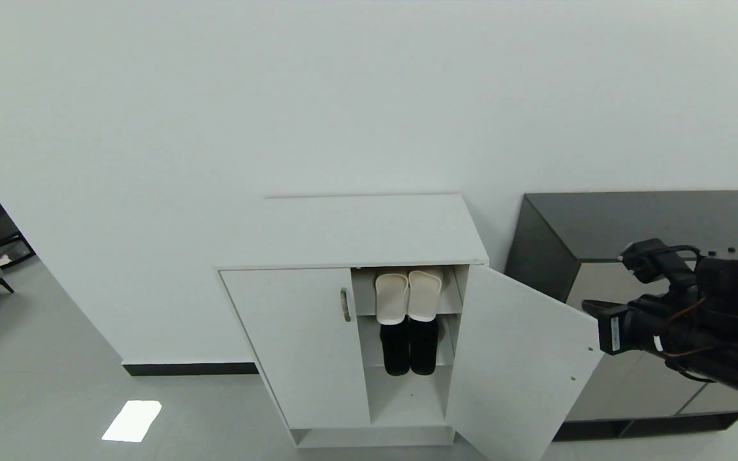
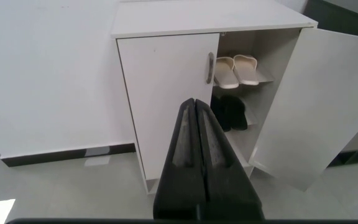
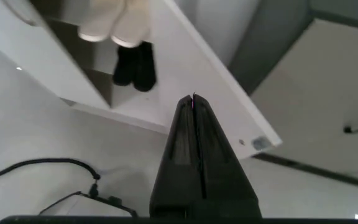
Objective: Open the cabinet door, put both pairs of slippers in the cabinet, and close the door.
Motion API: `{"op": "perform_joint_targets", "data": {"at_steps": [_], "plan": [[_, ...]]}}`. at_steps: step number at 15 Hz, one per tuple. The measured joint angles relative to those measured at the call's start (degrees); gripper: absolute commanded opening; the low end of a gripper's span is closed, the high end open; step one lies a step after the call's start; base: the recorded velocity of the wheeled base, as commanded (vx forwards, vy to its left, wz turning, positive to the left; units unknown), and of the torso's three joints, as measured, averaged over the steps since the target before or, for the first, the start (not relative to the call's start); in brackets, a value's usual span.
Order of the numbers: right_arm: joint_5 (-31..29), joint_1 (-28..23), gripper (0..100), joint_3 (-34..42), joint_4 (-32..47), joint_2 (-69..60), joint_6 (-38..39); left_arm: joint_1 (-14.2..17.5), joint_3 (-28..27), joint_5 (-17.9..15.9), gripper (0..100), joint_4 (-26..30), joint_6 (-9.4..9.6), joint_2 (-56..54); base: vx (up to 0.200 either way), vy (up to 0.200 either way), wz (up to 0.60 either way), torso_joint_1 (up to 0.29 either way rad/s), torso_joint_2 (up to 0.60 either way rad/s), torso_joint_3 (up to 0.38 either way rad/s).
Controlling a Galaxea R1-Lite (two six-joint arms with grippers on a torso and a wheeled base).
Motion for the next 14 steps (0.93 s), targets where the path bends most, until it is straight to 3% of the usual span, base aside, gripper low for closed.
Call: {"op": "perform_joint_targets", "data": {"at_steps": [5, 14], "plan": [[1.46, -8.07, 0, -3.41, -0.11, 6.60, -0.28, 0.00, 0.00, 0.00, 0, 0.00, -0.01, 0.00, 0.000, 0.000, 0.00, 0.000, 0.00, 0.000], [1.69, -11.19, 0, -6.39, -4.49, 14.84, -0.09, 0.00, 0.00, 0.00, 0, 0.00, -0.04, 0.00, 0.000, 0.000, 0.00, 0.000, 0.00, 0.000]]}}
